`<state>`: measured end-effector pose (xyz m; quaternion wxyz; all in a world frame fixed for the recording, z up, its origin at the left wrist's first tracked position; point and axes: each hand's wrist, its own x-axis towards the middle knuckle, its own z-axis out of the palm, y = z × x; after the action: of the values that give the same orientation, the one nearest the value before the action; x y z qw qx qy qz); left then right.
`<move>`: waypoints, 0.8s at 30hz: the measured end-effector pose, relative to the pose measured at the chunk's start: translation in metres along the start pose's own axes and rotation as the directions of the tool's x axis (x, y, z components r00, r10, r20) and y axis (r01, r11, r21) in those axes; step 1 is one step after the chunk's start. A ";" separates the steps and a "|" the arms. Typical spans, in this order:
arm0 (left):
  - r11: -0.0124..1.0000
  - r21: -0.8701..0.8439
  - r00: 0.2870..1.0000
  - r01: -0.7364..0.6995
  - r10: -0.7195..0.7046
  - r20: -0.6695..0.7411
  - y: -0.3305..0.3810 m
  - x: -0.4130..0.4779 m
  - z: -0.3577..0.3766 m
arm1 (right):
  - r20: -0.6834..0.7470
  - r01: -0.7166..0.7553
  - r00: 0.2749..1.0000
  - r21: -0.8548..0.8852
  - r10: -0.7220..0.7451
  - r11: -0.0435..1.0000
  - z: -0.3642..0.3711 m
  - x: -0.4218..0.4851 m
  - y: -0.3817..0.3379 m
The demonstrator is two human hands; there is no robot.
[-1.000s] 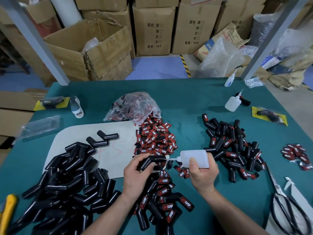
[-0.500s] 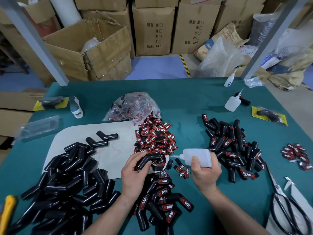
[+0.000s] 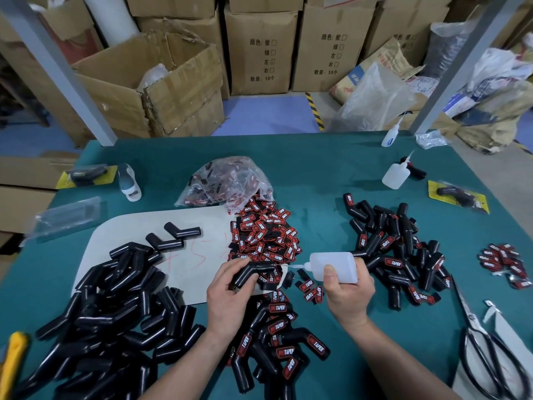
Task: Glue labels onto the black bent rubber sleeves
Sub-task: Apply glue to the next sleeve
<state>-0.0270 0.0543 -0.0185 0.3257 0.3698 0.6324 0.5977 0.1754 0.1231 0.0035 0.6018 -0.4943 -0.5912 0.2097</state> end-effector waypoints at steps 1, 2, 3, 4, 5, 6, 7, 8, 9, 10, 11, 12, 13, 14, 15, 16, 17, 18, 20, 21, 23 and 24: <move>1.000 0.004 1.000 -0.003 0.003 0.001 0.000 0.000 0.000 | -0.007 -0.004 1.000 0.002 0.004 1.000 0.000 0.000 -0.001; 1.000 0.004 1.000 -0.004 0.004 0.001 0.001 0.000 0.000 | -0.011 -0.004 1.000 0.004 0.004 1.000 0.000 0.000 -0.002; 1.000 -0.001 1.000 -0.003 0.003 0.001 0.001 -0.001 0.000 | -0.012 -0.004 1.000 0.005 0.004 1.000 0.001 0.000 -0.004; 1.000 -0.007 1.000 -0.003 0.003 -0.001 0.001 -0.001 0.000 | -0.009 -0.005 1.000 0.004 0.005 1.000 0.001 0.000 -0.005; 1.000 -0.011 1.000 -0.001 0.001 -0.001 0.000 0.000 0.000 | -0.002 -0.006 1.000 0.003 0.007 1.000 0.001 0.001 -0.006; 1.000 -0.011 1.000 0.001 -0.001 0.001 -0.001 0.000 0.000 | 0.006 -0.009 1.000 0.002 0.009 1.000 0.001 0.001 -0.006; 1.000 -0.008 1.000 -0.001 0.001 0.002 -0.001 0.001 0.000 | 0.009 -0.009 1.000 -0.007 0.009 1.000 0.001 0.000 -0.005; 1.000 -0.003 1.000 -0.010 0.010 -0.001 -0.002 0.001 0.000 | 0.007 -0.005 1.000 -0.024 0.005 1.000 0.000 0.000 -0.004; 1.000 0.000 1.000 -0.020 0.020 -0.004 -0.003 0.001 0.000 | 0.001 0.001 1.000 -0.047 -0.001 0.999 0.000 -0.001 -0.002; 1.000 0.001 1.000 -0.024 0.024 -0.005 -0.003 0.001 0.000 | -0.005 0.008 1.000 -0.068 -0.008 0.998 0.000 -0.001 0.000; 1.000 -0.002 1.000 -0.024 0.024 -0.003 -0.003 0.001 0.000 | -0.009 0.010 1.000 -0.082 -0.011 0.997 0.000 -0.001 0.002; 1.000 -0.003 1.000 -0.024 0.024 -0.002 -0.003 0.001 0.000 | -0.009 0.013 1.000 -0.088 -0.013 0.996 0.000 -0.001 0.002; 1.000 -0.005 1.000 -0.023 0.023 -0.001 -0.004 0.001 0.000 | -0.007 0.016 1.000 -0.087 -0.017 0.996 0.000 0.000 0.002; 1.000 -0.007 1.000 -0.018 0.018 0.000 -0.004 0.001 0.000 | -0.003 0.019 1.000 -0.081 -0.020 0.996 0.000 0.000 0.002; 1.000 -0.010 1.000 -0.012 0.012 0.002 -0.004 0.001 0.000 | 0.000 0.021 1.000 -0.078 -0.021 0.997 0.000 0.000 0.001; 1.000 -0.012 1.000 -0.007 0.007 0.004 -0.005 0.001 0.000 | 0.000 0.025 1.000 -0.078 -0.025 0.997 0.000 0.000 0.001; 1.000 -0.014 1.000 -0.004 0.004 0.005 -0.005 0.002 0.000 | -0.001 0.033 0.999 -0.076 -0.033 0.997 0.000 0.000 0.000; 1.000 -0.016 1.000 -0.001 0.001 0.006 -0.006 0.002 -0.001 | -0.003 0.038 0.999 -0.068 -0.039 0.997 -0.001 0.000 -0.001; 1.000 -0.015 1.000 -0.003 0.003 0.003 -0.006 0.002 -0.001 | -0.006 0.034 0.999 -0.052 -0.035 0.998 -0.001 -0.001 -0.002; 1.000 -0.015 1.000 -0.005 0.005 0.000 -0.007 0.002 0.000 | -0.008 0.036 0.999 -0.058 -0.036 0.998 -0.001 0.000 -0.002; 1.000 -0.017 1.000 -0.003 0.003 0.000 -0.008 0.003 0.000 | -0.012 0.043 0.999 -0.084 -0.044 0.996 0.000 -0.001 0.000; 1.000 -0.017 1.000 -0.002 0.002 0.002 -0.008 0.003 -0.001 | -0.011 0.044 0.999 -0.098 -0.045 0.994 0.000 -0.001 0.001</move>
<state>-0.0296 0.0564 -0.0266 0.3290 0.3682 0.6265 0.6031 0.1759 0.1227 0.0026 0.5854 -0.5113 -0.6075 0.1637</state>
